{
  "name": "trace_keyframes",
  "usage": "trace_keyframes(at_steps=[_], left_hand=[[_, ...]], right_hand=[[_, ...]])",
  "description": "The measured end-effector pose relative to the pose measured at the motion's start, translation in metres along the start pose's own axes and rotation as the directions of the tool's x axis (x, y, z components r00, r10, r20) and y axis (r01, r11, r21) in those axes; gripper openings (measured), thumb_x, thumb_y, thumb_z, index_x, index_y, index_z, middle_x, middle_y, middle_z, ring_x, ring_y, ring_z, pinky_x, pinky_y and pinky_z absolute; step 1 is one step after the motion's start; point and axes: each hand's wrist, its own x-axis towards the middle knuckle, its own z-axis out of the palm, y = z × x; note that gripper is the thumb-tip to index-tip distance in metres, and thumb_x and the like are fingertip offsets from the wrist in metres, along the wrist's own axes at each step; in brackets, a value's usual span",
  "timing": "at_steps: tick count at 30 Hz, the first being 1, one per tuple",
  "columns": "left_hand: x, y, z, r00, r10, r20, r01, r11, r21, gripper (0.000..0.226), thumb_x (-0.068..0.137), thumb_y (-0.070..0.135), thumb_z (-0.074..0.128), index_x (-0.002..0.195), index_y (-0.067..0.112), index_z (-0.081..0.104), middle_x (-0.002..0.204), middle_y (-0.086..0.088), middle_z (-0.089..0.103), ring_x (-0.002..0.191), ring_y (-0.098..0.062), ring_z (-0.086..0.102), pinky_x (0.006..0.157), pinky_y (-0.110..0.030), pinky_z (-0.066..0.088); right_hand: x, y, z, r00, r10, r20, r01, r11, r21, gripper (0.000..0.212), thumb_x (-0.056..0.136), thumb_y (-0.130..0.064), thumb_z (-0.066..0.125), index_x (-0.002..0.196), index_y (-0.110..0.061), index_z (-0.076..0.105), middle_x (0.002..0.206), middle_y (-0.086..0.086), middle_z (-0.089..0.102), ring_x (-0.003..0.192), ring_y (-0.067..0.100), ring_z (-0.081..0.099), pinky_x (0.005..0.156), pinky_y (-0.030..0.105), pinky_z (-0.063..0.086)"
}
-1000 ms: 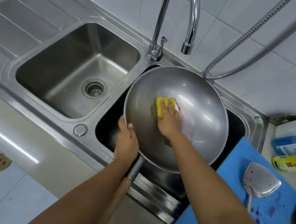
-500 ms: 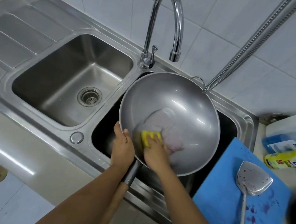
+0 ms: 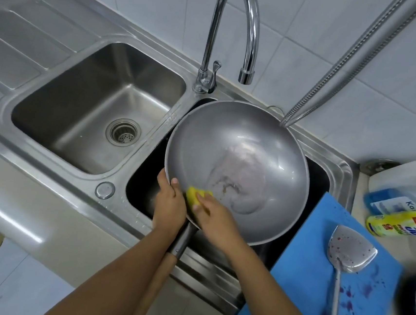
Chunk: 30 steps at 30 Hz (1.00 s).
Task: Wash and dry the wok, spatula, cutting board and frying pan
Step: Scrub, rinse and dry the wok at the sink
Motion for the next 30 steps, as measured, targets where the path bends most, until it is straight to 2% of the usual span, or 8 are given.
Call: trace_keyframes(at_steps=[6, 10, 13, 16, 19, 24, 27, 30], left_hand=[[-0.004, 0.006, -0.003, 0.999, 0.0, 0.042, 0.002, 0.999, -0.039, 0.045, 0.106, 0.033, 0.026, 0.149, 0.021, 0.02, 0.11, -0.017, 0.064, 0.094, -0.033, 0.062, 0.086, -0.047, 0.052], [-0.005, 0.006, -0.007, 0.999, -0.014, 0.045, 0.017, 0.999, -0.048, 0.046, 0.106, 0.033, 0.026, 0.15, 0.021, 0.019, 0.111, -0.016, 0.064, 0.095, -0.032, 0.062, 0.086, -0.047, 0.052], [-0.005, 0.006, -0.006, 0.999, -0.013, 0.053, 0.015, 0.999, -0.049, 0.046, 0.106, 0.032, 0.026, 0.15, 0.02, 0.019, 0.107, -0.013, 0.063, 0.092, -0.029, 0.062, 0.084, -0.043, 0.053], [-0.003, 0.006, -0.005, 0.998, -0.016, 0.054, 0.019, 0.998, -0.061, 0.045, 0.107, 0.03, 0.027, 0.15, 0.019, 0.02, 0.102, -0.01, 0.061, 0.09, -0.029, 0.061, 0.081, -0.04, 0.051], [0.0, 0.005, -0.004, 0.998, -0.023, 0.054, 0.026, 0.998, -0.052, 0.045, 0.106, 0.03, 0.027, 0.15, 0.019, 0.02, 0.1, -0.011, 0.061, 0.091, -0.031, 0.061, 0.084, -0.044, 0.051], [-0.001, 0.003, -0.001, 1.0, -0.004, 0.012, 0.004, 1.0, 0.0, 0.045, 0.106, 0.031, 0.027, 0.149, 0.019, 0.022, 0.108, -0.02, 0.064, 0.094, -0.035, 0.062, 0.084, -0.046, 0.051], [0.0, 0.002, 0.001, 1.0, -0.004, -0.01, 0.004, 1.0, 0.031, 0.045, 0.106, 0.028, 0.028, 0.149, 0.016, 0.023, 0.113, -0.024, 0.063, 0.097, -0.038, 0.061, 0.084, -0.043, 0.05], [0.0, 0.001, 0.002, 1.0, 0.008, -0.018, -0.008, 0.999, 0.038, 0.044, 0.106, 0.028, 0.03, 0.149, 0.017, 0.025, 0.114, -0.023, 0.064, 0.098, -0.038, 0.062, 0.084, -0.043, 0.05]], right_hand=[[-0.037, 0.051, -0.092, 0.962, 0.252, -0.106, -0.271, 0.838, -0.474, 0.03, 0.087, -0.054, 0.049, 0.097, -0.035, 0.069, 0.109, -0.01, 0.068, 0.108, 0.022, 0.058, 0.084, 0.032, 0.045], [-0.007, 0.083, -0.147, 0.934, 0.155, -0.323, -0.35, 0.583, -0.733, 0.026, 0.091, -0.026, 0.052, 0.114, -0.028, 0.064, 0.131, -0.002, 0.052, 0.116, 0.027, 0.043, 0.093, 0.038, 0.033], [0.015, 0.096, -0.17, 0.936, -0.008, -0.352, -0.292, 0.542, -0.788, 0.047, 0.088, -0.011, 0.054, 0.129, -0.033, 0.057, 0.155, -0.004, 0.031, 0.119, 0.029, 0.039, 0.096, 0.038, 0.031], [0.016, 0.082, -0.157, 0.943, 0.038, -0.332, -0.304, 0.506, -0.807, 0.039, 0.089, -0.013, 0.051, 0.123, -0.032, 0.058, 0.147, 0.0, 0.038, 0.122, 0.029, 0.039, 0.094, 0.039, 0.035], [-0.017, 0.058, -0.114, 0.967, 0.111, -0.23, -0.251, 0.588, -0.769, 0.023, 0.093, -0.023, 0.047, 0.108, -0.028, 0.063, 0.123, 0.001, 0.055, 0.114, 0.029, 0.049, 0.089, 0.034, 0.039], [-0.038, 0.017, -0.036, 0.995, 0.098, -0.023, -0.099, 0.907, -0.41, 0.036, 0.097, -0.039, 0.039, 0.125, -0.026, 0.059, 0.133, 0.002, 0.056, 0.114, 0.036, 0.051, 0.101, 0.038, 0.041], [0.003, -0.008, -0.01, 1.0, -0.026, -0.001, 0.025, 0.962, -0.273, 0.041, 0.099, -0.03, 0.04, 0.139, -0.026, 0.049, 0.147, 0.006, 0.044, 0.127, 0.036, 0.045, 0.109, 0.04, 0.035], [0.053, -0.02, -0.004, 0.995, -0.086, -0.057, 0.062, 0.938, -0.341, 0.05, 0.101, -0.028, 0.039, 0.15, -0.026, 0.031, 0.16, 0.005, 0.022, 0.132, 0.037, 0.038, 0.109, 0.045, 0.032]])
